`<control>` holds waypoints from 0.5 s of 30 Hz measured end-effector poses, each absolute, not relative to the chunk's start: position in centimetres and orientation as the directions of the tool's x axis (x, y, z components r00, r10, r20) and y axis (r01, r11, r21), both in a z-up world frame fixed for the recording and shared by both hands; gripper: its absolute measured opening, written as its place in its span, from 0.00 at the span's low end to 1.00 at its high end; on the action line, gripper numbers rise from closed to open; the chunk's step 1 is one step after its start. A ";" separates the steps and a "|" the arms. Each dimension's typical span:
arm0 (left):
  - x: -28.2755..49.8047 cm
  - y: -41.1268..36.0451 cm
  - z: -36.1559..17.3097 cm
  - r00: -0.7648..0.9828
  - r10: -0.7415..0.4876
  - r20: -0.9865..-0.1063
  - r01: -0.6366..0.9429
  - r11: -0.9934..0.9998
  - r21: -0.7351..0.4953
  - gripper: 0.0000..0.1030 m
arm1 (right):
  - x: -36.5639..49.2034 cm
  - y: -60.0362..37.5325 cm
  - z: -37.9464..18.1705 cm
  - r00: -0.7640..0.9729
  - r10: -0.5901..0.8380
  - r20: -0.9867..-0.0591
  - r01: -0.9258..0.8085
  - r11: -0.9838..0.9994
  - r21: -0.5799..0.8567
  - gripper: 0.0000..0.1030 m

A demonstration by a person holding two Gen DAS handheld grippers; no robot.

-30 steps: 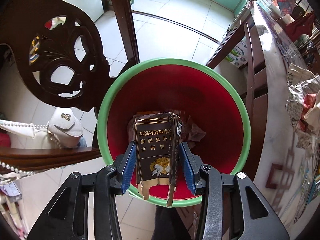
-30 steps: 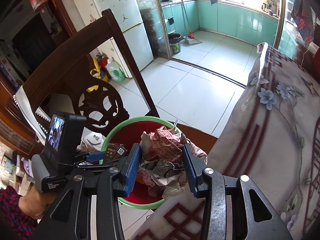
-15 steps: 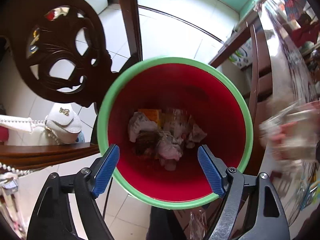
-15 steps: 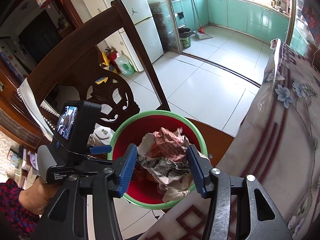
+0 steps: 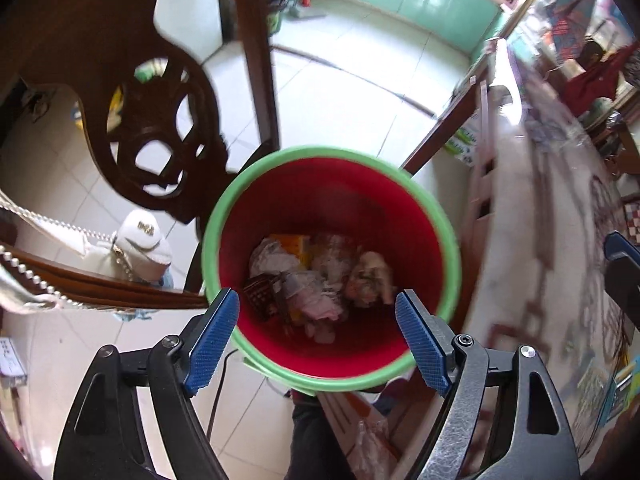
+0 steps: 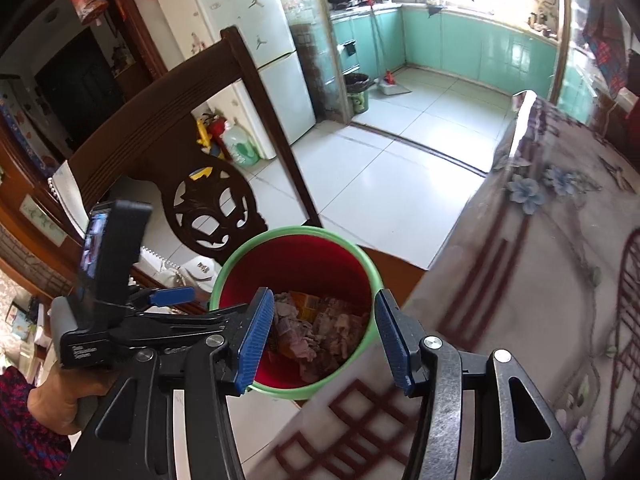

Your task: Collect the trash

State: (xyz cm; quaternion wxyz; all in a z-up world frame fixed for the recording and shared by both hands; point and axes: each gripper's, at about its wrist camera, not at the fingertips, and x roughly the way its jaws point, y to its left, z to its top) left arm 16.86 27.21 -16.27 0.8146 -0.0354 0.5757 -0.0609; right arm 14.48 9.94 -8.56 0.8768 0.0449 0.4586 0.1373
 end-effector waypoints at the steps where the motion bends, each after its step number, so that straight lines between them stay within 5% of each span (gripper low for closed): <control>1: 16.4 26.6 -15.6 0.343 -0.146 -0.928 0.067 0.989 -0.131 0.78 | 14.0 9.4 -8.2 0.554 0.273 -0.787 -0.192 0.961 0.198 0.50; 6: 14.1 22.7 -12.5 0.404 -0.188 -0.895 0.101 0.982 -0.161 0.81 | 10.7 4.8 -6.1 0.609 0.223 -0.762 -0.157 0.975 0.159 0.65; 15: 8.4 13.5 -8.3 0.477 -0.335 -0.812 0.180 0.942 -0.283 0.83 | 3.7 -6.1 -3.9 0.658 0.202 -0.725 -0.099 0.978 0.182 0.66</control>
